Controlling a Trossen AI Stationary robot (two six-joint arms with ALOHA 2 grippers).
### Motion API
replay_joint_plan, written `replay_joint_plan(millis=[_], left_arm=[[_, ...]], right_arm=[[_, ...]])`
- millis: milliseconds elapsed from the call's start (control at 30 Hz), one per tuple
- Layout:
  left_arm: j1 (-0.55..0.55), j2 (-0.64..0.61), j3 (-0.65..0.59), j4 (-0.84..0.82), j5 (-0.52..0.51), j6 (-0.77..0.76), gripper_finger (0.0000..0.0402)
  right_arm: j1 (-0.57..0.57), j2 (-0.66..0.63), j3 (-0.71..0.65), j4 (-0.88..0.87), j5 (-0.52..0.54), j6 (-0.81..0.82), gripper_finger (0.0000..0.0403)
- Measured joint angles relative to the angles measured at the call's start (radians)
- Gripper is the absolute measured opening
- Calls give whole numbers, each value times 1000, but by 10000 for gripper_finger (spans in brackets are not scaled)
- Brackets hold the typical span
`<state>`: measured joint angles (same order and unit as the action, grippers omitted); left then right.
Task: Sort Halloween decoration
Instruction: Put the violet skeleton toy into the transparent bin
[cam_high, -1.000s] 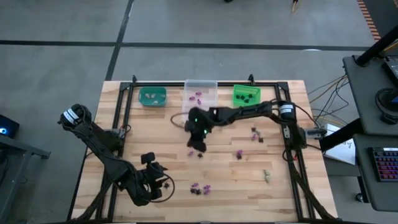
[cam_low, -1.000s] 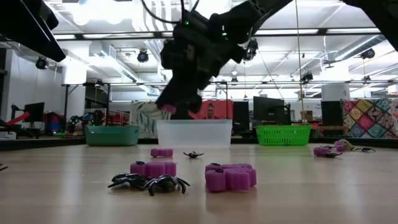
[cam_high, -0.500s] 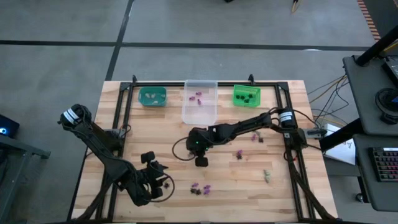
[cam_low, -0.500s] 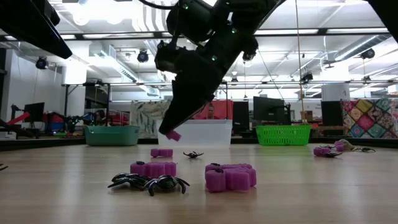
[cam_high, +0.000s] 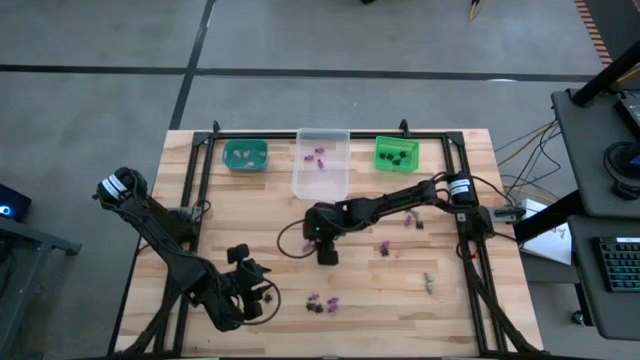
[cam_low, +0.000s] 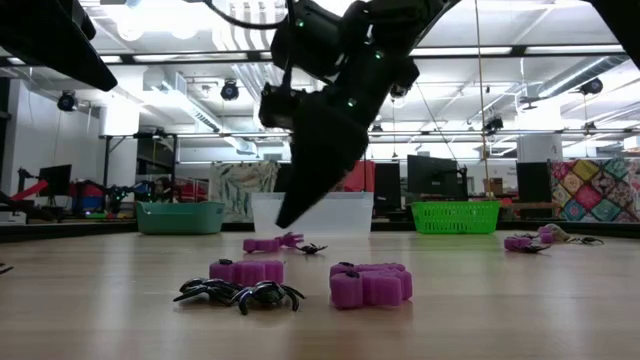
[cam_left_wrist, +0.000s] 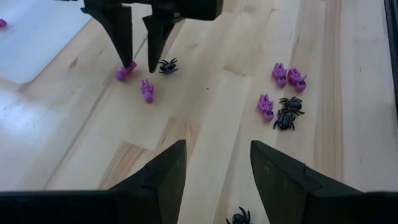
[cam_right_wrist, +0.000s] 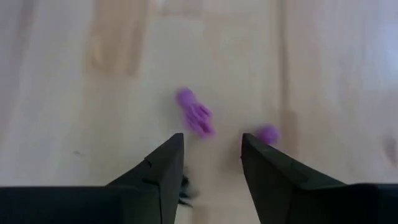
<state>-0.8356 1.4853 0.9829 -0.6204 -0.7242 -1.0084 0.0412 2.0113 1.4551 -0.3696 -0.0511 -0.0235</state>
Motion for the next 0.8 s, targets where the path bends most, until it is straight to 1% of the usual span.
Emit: replay_joint_plan(millis=[100, 233, 333, 533, 667, 800], left_arm=[[0, 0, 0, 1, 0, -1, 162], [0, 0, 0, 4, -1, -4, 162], [0, 0, 0, 4, -17, -4, 162], [2, 0, 0, 9, -29, -4, 162], [2, 0, 0, 14, -29, -4, 162], [2, 0, 0, 20, -29, -4, 162]], right_arm=[[-2, -1, 0, -53, 68, -8, 148], [-5, -3, 0, -60, 104, -14, 146], [-7, -1, 0, -51, 126, -15, 146], [-9, 19, -1, -14, 125, -27, 132], [-11, 37, -1, -4, 131, -33, 102], [-11, 37, -2, 8, 131, -45, 37]])
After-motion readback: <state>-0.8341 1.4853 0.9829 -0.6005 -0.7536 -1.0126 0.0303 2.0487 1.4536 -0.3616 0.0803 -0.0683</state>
